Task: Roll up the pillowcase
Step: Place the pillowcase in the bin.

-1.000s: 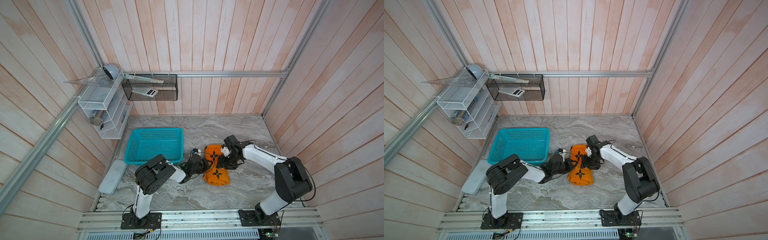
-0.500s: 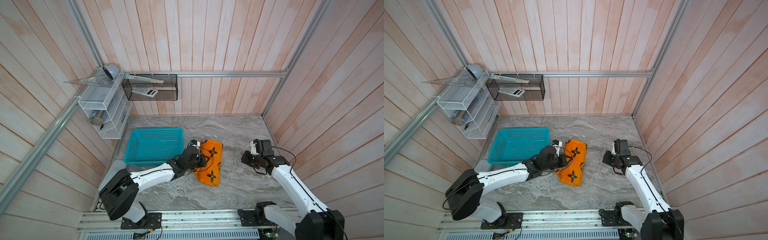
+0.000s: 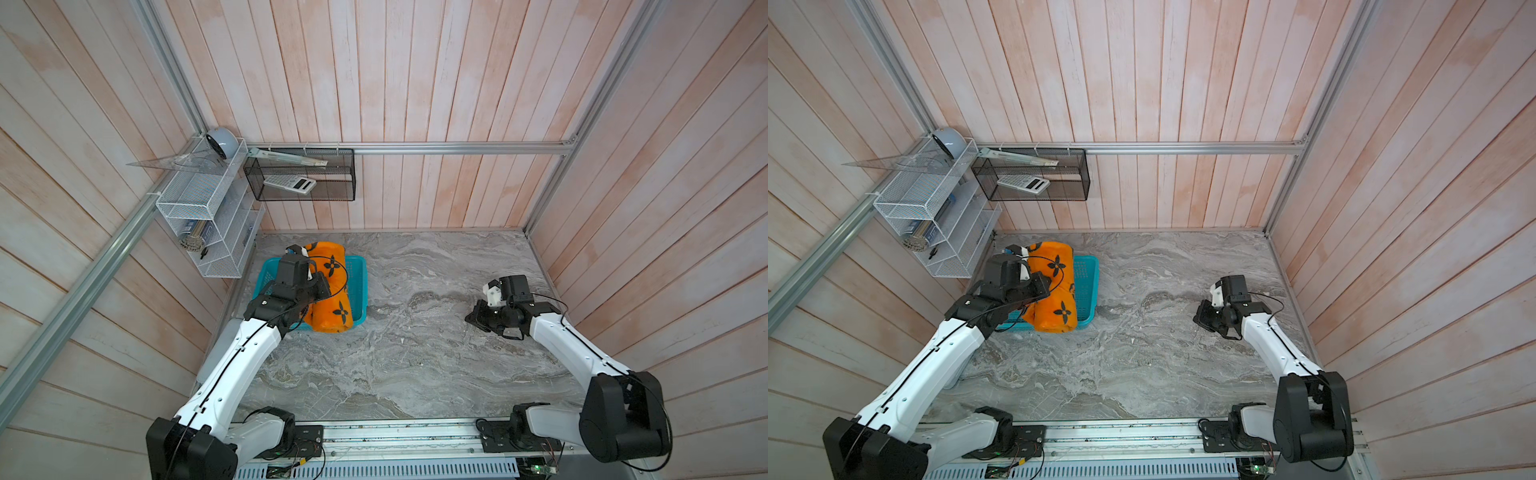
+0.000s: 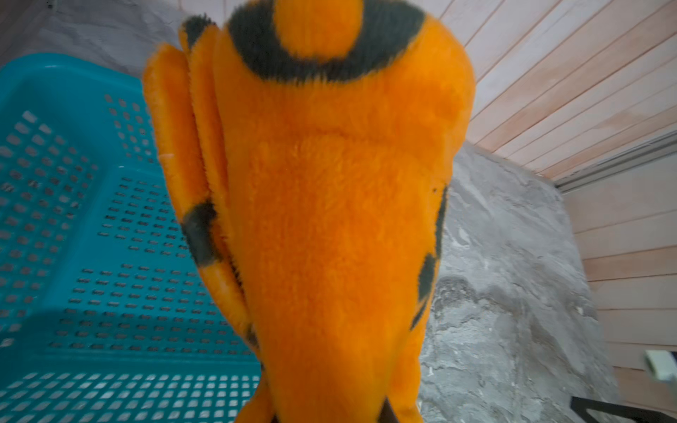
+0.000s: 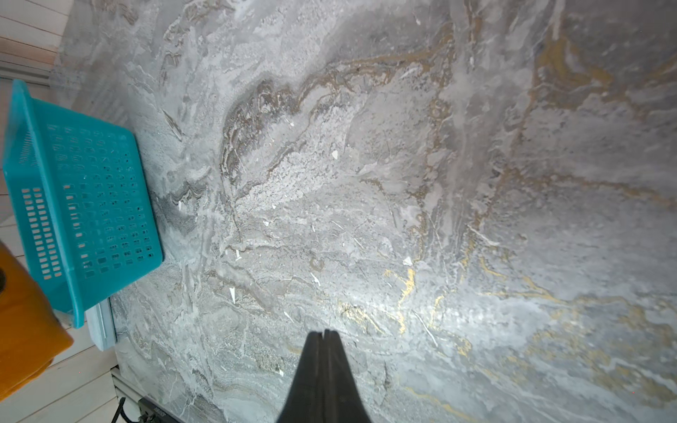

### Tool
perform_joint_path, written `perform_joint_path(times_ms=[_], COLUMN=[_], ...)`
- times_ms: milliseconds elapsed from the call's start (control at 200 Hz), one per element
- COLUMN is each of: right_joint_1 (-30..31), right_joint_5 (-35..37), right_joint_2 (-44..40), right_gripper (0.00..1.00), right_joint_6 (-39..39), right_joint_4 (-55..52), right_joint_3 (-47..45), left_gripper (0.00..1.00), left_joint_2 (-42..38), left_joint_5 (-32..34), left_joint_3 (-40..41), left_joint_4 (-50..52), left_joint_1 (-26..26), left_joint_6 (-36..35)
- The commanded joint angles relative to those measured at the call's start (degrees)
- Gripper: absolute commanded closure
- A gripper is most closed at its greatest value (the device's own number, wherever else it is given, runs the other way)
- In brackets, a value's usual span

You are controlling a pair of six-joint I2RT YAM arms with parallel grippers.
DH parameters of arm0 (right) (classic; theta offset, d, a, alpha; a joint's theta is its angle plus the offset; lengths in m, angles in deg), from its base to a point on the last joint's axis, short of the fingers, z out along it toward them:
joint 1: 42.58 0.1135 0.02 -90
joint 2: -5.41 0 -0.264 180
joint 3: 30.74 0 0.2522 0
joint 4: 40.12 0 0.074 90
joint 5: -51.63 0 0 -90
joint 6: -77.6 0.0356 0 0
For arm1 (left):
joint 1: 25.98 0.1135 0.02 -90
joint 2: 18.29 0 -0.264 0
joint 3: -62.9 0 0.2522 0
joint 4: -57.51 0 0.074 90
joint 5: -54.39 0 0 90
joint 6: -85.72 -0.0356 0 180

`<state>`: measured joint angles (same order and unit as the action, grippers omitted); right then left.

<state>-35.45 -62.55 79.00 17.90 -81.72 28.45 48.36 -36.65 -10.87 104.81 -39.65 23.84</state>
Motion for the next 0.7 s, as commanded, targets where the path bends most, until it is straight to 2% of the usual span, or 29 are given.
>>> perform_joint_path(times_ms=[0,150,420,545,695], right_joint_1=[0.16,0.47,0.71,0.77,1.15], right_joint_5=[-1.57,-2.71,-2.84,-3.17,-3.16], right_joint_2=[-0.14,1.22,2.21,3.38,3.88], right_gripper=[1.0,1.0,1.0,1.0,1.0], right_joint_6=[-0.88,-0.77,-1.37,-1.09,-0.78], right_joint_4=[1.29,1.91,2.52,3.28,4.18], right_joint_3=[1.97,1.95,1.44,1.5,1.24], left_gripper=[1.0,1.0,1.0,1.0,1.0], left_joint_2=[1.61,5.53,12.06,16.1,21.97], left_joint_5=[-6.53,-11.61,-12.73,-15.41,-16.65], left_joint_3=[-1.62,-3.7,-12.87,-13.82,-9.06], left_joint_4=[-1.64,-6.72,-6.88,-9.55,-14.95], left_joint_1=[2.57,3.29,4.53,5.59,6.35], left_joint_6=[-4.57,-5.21,-8.92,-7.36,-5.93])
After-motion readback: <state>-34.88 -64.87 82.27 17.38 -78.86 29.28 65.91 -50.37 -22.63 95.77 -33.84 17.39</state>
